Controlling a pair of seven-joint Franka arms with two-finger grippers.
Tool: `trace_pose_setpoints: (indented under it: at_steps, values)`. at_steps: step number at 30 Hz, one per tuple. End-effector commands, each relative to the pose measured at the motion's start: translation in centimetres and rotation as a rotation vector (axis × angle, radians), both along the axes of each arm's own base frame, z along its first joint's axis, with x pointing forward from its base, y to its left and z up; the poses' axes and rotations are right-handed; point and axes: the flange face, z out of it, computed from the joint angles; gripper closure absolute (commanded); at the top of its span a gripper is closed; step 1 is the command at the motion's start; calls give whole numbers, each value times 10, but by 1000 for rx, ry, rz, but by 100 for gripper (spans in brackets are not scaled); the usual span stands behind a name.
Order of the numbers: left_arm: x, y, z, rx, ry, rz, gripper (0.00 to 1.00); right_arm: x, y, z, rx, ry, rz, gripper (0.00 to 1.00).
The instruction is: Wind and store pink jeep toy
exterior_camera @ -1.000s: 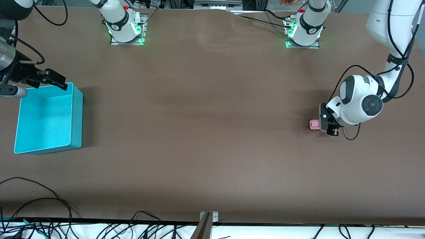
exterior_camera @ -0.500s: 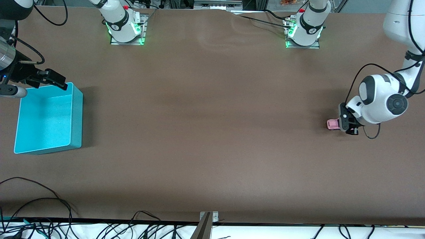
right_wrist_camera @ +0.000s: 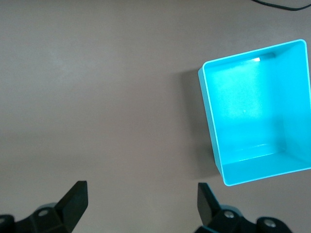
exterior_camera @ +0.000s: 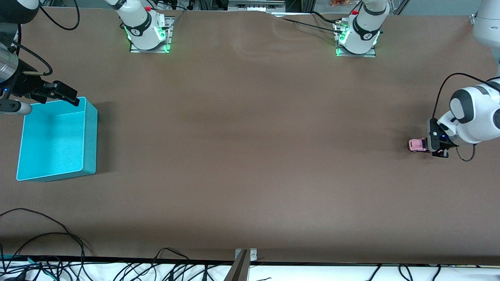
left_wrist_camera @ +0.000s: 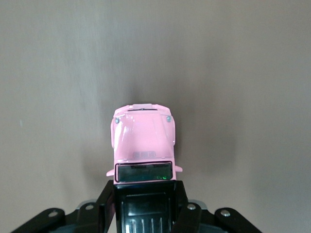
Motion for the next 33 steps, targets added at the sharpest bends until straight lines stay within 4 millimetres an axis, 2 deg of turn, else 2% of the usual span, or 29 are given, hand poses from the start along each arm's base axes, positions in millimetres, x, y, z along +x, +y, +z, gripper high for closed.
trace_pose_setpoints:
  at_steps: [1,6,10,15,16,17,19,20,21,25,33]
  values:
    - [-10,37,-33,-11,42,-37,100,0,0,7,5,-6,8,0]
    - [-15,68,-30,-7,27,-34,100,-1,0,8,5,-7,8,0]
    - [-18,85,-28,-3,20,-34,100,0,0,7,5,-6,8,0]
    - [-20,89,-30,-5,22,-31,100,0,0,7,5,-6,8,0]
    - [-20,89,-30,-5,22,-29,97,0,0,7,5,-7,8,0]
    - [-20,91,-28,-3,18,-28,84,-1,0,7,5,-4,8,0]
    - [-17,92,-25,2,11,-24,49,-1,0,7,5,-4,8,0]
    - [-16,93,-24,-3,9,-19,21,0,0,7,5,-6,8,0]
    - [-14,95,-19,-2,4,-13,0,0,0,7,5,-6,8,0]
    - [-11,95,-8,-9,8,-1,0,0,0,7,5,-6,8,0]
    - [2,97,30,-24,26,32,0,0,0,7,5,-6,8,0]
